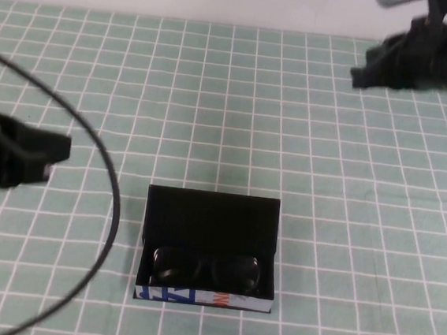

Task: Return glasses to glasses case
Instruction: Close the glasses case

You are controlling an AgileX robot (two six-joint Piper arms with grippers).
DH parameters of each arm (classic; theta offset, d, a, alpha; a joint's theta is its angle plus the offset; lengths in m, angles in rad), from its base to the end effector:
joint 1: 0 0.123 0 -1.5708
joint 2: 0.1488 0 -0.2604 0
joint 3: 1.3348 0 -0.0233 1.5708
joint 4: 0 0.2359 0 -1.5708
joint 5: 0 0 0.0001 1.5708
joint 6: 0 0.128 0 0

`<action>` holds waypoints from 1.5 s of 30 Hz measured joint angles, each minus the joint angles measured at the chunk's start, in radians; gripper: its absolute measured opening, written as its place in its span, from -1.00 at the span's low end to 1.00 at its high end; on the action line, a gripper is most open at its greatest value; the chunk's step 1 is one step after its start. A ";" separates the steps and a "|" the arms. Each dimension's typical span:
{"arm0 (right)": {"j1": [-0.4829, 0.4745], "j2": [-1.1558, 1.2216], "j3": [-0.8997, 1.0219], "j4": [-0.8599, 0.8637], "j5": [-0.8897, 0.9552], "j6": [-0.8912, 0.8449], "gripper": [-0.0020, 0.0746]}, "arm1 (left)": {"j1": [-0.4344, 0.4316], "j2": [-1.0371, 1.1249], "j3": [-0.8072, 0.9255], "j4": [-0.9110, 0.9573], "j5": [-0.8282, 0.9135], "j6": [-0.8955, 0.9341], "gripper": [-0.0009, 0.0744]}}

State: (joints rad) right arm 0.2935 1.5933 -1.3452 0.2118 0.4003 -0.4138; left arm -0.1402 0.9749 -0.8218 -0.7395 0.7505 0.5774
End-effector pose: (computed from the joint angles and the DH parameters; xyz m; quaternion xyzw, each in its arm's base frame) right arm 0.3698 0.1227 0.2977 -0.2402 0.8391 0.0541 0.4850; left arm 0.2031 -0.0881 0.2949 0.1593 0.8661 -0.2442 0.4061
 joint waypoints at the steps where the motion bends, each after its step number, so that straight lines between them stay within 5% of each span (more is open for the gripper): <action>1: 0.000 0.003 0.012 0.012 0.004 0.000 -0.98 | 0.000 0.019 0.000 -0.023 -0.022 0.005 -0.99; 6: 0.000 0.043 0.019 0.034 0.068 -0.018 -0.98 | 0.000 0.138 0.000 -0.135 -0.013 0.081 -0.99; 11: 0.000 0.076 0.024 0.090 0.120 -0.034 -0.98 | -0.008 0.314 0.000 -0.247 0.182 0.258 -0.99; 17: 0.000 0.083 0.025 0.315 0.158 -0.287 -0.98 | -0.150 0.501 -0.002 -0.341 0.288 0.400 -0.99; 23: 0.000 0.128 0.025 0.559 0.205 -0.484 -0.98 | -0.356 0.541 -0.004 -0.305 0.114 0.363 -0.99; 30: 0.000 0.215 0.025 0.615 0.229 -0.541 -0.98 | -0.521 0.543 0.004 -0.009 -0.127 0.042 -0.99; 45: 0.041 0.348 0.025 0.786 0.298 -0.772 -0.98 | -0.603 0.543 0.202 0.101 -0.472 -0.126 -0.99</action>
State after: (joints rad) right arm 0.3342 1.9412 -1.3204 0.9978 0.6982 -1.1858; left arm -0.7434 1.5180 -0.6195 -0.6383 0.2787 0.4512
